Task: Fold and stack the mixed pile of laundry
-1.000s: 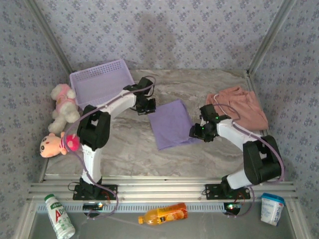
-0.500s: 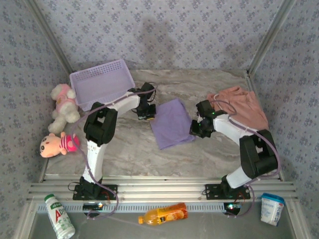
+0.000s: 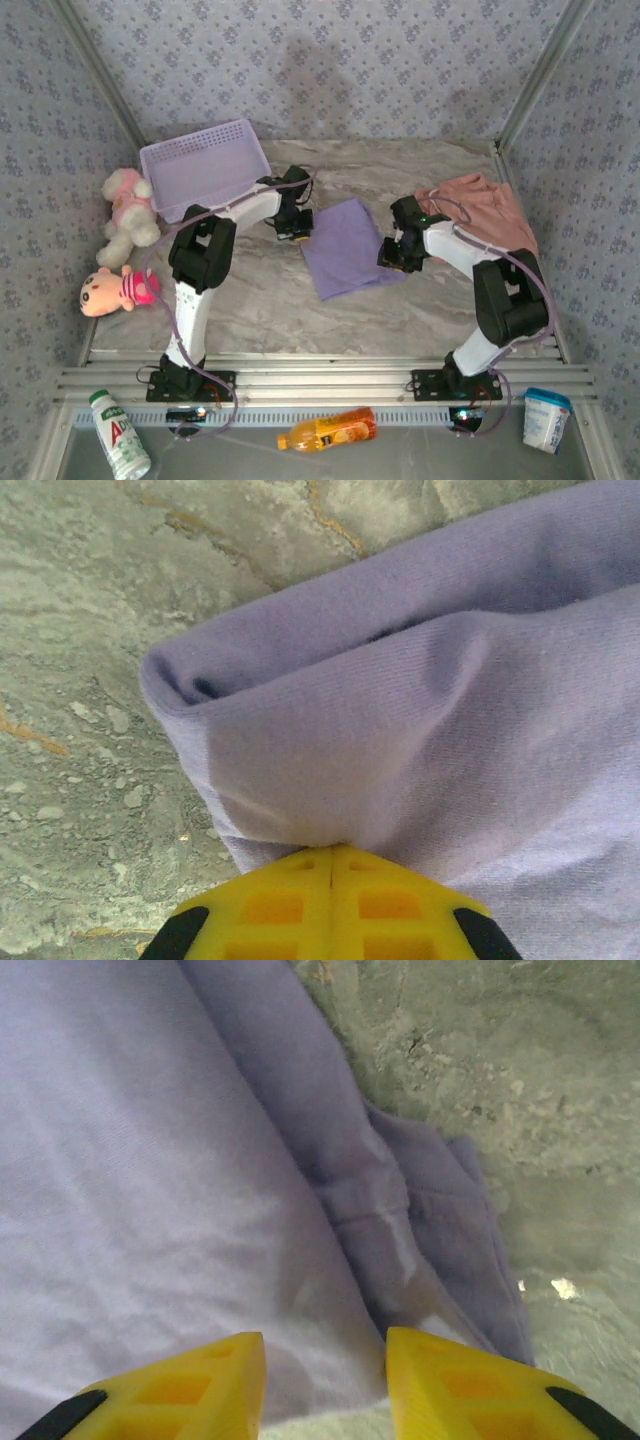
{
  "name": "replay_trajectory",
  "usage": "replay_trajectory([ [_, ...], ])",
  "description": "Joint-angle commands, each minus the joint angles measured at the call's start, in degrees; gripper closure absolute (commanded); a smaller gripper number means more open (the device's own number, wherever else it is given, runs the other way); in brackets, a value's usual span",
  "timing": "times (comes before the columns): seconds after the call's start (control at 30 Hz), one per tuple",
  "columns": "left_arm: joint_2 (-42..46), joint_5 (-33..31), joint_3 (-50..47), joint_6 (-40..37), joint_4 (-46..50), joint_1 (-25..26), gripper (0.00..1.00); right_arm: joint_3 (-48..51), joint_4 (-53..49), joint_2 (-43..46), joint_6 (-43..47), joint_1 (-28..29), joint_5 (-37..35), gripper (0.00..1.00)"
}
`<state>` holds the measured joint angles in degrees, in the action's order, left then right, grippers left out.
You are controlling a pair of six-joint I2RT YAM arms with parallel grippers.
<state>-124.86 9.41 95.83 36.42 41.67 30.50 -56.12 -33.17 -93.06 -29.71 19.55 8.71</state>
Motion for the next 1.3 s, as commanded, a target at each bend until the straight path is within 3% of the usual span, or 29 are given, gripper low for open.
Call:
replay_trajectory([
  [0.0, -2.54, -0.61, 0.89, -1.39, 3.82, 0.29, 0.98, -2.01, 0.02, -3.15, 0.14, 0.07, -0.9, 0.6],
  [0.07, -2.84, -0.49, 1.36, -1.51, 4.05, 0.27, 0.98, -2.37, 0.94, -3.57, 0.35, 0.2, -1.33, 0.62],
  [0.13, -3.26, -0.55, 1.79, -1.53, 4.38, 0.27, 0.98, -2.72, 0.75, -2.72, -0.05, 0.56, -1.19, 0.81],
  [0.27, -4.38, -0.69, 2.77, -1.57, 5.04, 0.1, 0.98, -2.64, -3.11, 3.82, -1.56, 0.66, -0.88, 1.0],
  [0.5, -5.66, -0.47, 3.49, -1.31, 5.44, -0.24, 0.98, 3.99, -7.46, 11.94, -1.93, -3.3, -2.39, 1.0],
  [0.67, -5.83, 0.58, 4.26, -1.09, 5.42, -0.09, 0.98, 11.41, -0.79, 9.24, -1.36, -8.31, -0.14, 1.0],
  [0.83, -6.18, 1.14, 6.16, -1.66, 6.68, 0.53, 0.96, 10.63, 4.88, 4.09, 1.36, -9.34, -0.15, 1.0],
  [1.03, -7.34, 1.76, 9.14, -1.58, 7.28, 1.23, 0.92, 9.95, 5.33, 0.85, 1.18, -8.38, 0.13, 0.98],
  [1.27, -13.24, 2.8, 20.43, -2.56, 11.64, 1.94, 0.84, 12.33, 2.67, 4.98, -5.0, 2.26, 0.61, 0.93],
])
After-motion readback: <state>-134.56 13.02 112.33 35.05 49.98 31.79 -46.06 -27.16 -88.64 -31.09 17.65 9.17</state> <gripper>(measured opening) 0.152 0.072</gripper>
